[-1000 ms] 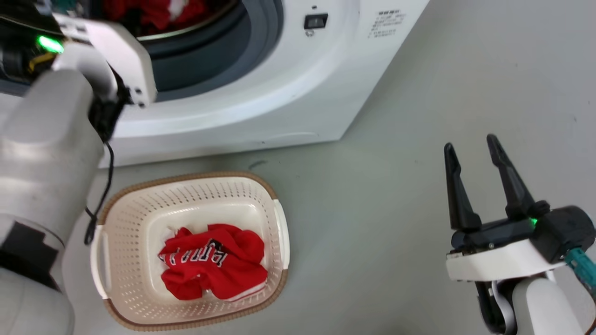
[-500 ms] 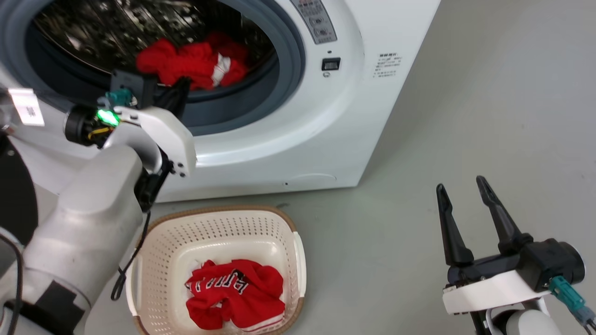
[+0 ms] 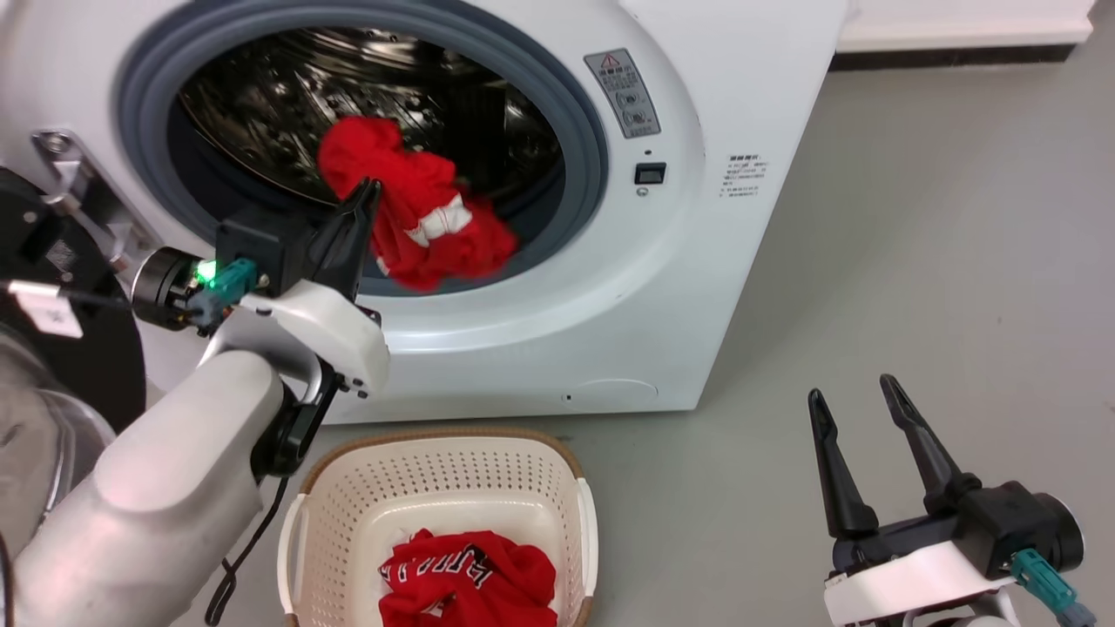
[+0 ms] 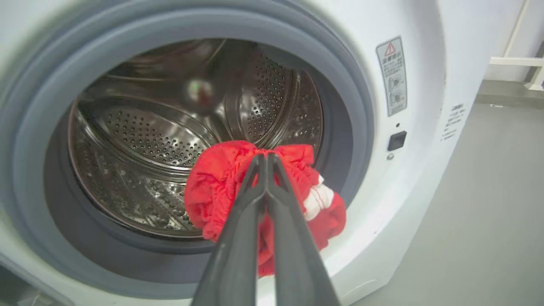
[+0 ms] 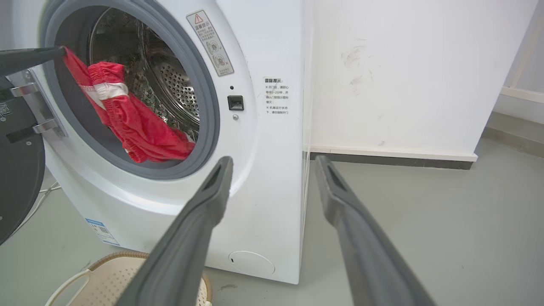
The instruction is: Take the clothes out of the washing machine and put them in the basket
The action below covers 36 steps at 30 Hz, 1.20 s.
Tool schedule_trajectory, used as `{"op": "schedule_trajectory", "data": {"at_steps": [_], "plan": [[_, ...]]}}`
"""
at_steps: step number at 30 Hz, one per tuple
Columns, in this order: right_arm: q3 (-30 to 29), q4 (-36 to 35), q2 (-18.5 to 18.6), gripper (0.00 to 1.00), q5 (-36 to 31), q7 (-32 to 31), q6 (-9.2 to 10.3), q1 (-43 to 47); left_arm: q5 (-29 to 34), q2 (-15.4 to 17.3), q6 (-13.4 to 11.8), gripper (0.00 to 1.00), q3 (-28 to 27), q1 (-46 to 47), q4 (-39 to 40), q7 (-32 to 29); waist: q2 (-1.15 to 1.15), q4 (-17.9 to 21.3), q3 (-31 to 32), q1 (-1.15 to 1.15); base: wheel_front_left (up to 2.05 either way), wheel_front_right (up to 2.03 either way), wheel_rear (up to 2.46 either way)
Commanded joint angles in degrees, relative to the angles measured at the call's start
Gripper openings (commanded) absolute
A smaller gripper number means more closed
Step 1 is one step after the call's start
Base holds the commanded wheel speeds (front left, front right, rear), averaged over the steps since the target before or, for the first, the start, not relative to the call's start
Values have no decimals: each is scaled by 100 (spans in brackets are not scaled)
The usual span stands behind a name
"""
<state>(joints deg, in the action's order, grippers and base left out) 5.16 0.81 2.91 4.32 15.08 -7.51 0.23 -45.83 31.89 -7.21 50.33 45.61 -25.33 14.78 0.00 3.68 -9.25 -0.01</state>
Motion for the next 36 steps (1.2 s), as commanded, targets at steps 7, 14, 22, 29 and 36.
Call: {"op": "schedule_trajectory", "data": {"at_steps": [7,14,22,29,36], "plan": [[31,57,-6,100,-46,13,4,163,179,625,-681,0,-56,-410,1679,-269,0,-114,296,1,0,0,0],[77,86,-6,100,-45,13,4,282,322,1078,-1156,0,-82,-608,2948,-538,0,-153,501,1,0,0,0],[109,128,-6,100,-51,13,4,420,502,1426,-1544,0,-75,-768,3896,-752,0,-207,660,1,0,0,0],[111,119,-6,100,-34,13,4,424,527,1579,-1764,0,39,-1053,4373,-870,0,-233,658,1,0,0,0],[85,62,-6,100,-49,13,4,266,394,1469,-1775,0,291,-1500,4275,-810,0,-229,424,1,0,0,0]]}}
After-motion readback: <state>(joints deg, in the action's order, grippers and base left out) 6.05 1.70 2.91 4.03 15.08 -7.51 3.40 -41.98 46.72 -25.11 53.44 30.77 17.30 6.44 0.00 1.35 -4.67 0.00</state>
